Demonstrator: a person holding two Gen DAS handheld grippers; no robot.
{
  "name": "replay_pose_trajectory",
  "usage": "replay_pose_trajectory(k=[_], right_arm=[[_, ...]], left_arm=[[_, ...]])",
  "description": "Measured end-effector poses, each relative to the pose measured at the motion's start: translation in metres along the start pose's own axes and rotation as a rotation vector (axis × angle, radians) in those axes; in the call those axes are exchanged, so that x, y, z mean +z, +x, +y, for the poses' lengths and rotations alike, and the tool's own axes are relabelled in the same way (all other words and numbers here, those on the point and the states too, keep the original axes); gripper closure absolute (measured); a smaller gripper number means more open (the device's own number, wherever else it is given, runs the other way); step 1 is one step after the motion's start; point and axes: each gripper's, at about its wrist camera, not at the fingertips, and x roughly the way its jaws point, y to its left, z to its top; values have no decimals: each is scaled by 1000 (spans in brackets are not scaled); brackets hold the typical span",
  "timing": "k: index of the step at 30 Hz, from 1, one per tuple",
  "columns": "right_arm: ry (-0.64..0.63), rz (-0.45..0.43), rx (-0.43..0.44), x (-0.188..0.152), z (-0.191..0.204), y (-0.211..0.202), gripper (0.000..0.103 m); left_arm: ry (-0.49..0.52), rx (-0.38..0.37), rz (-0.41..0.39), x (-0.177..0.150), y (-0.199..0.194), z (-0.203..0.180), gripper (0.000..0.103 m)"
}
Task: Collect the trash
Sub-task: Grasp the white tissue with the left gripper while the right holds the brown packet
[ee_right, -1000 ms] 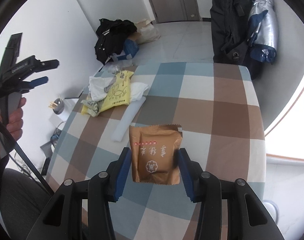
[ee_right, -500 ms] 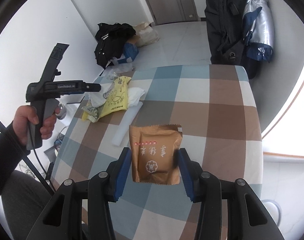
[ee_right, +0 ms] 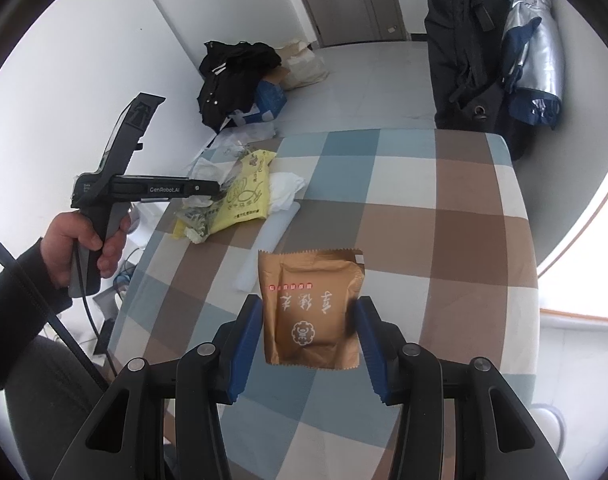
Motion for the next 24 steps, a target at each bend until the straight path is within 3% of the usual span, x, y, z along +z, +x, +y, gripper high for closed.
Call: replay_pose_trajectory(k=[15, 24], right_arm=[[10, -19, -4, -1, -1, -8, 55], [28, -69, 14, 0, 2, -24, 55]], left_arm=[[-150, 1, -54, 0, -20, 20, 87], [-217, -18, -155, -10, -67, 10, 87]])
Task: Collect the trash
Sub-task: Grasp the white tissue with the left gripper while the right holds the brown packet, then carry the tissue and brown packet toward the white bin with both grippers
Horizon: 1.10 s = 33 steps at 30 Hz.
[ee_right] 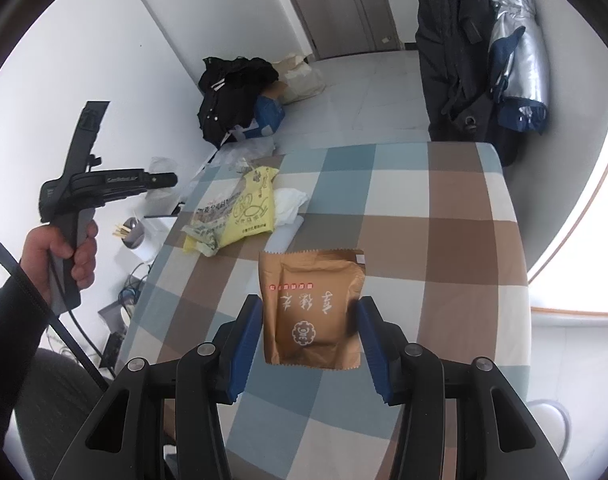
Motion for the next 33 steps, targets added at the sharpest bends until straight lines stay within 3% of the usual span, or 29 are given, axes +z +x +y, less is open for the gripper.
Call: replay_pose_trajectory(k=[7, 18, 33], right_arm=[[-13, -108, 27, -2, 15, -36, 55], [-76, -194, -26, -18, 50, -90, 55], [-70, -334, -43, -60, 70, -183, 55]], left_arm=[[13, -22, -95, -20, -47, -18, 88], [63, -58, -202, -57, -110, -50, 88], [111, -138, -266, -95, -160, -92, 88]])
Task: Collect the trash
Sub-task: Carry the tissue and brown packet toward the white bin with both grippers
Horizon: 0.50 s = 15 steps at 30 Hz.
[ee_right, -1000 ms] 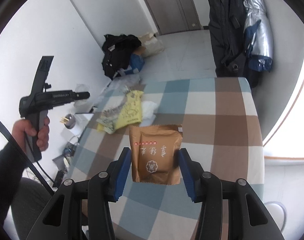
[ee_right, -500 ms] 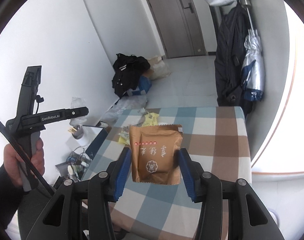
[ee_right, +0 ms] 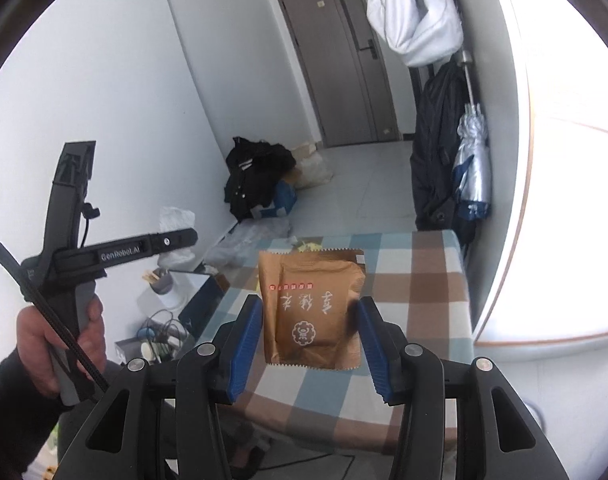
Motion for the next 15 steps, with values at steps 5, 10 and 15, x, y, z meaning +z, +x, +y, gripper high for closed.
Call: replay_pose_trajectory(k=[5, 10, 15], right_arm=[[6, -59, -22, 6, -8, -33, 55], [24, -108, -67, 11, -28, -64, 55], [73, -144, -120, 12, -59, -91, 54]], left_arm=[[54, -54, -22, 0, -10, -34, 88], [106, -108, -25, 5, -11, -73, 88], [141, -173, -19, 11, -6, -109, 88]])
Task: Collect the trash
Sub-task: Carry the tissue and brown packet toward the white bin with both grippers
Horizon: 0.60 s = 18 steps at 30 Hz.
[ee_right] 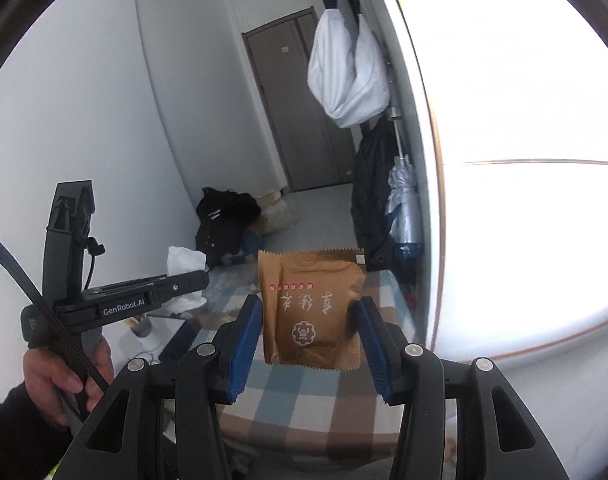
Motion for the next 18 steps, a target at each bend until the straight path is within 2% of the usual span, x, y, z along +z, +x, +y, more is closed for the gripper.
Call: replay_pose_trajectory(k=[12, 18], right_arm=[[103, -12, -162, -2, -93, -31, 54], [180, 22, -237, -21, -146, -29, 54]], left_arm=[[89, -148, 86, 13, 54, -83, 88], [120, -220, 193, 7, 98, -117, 88]])
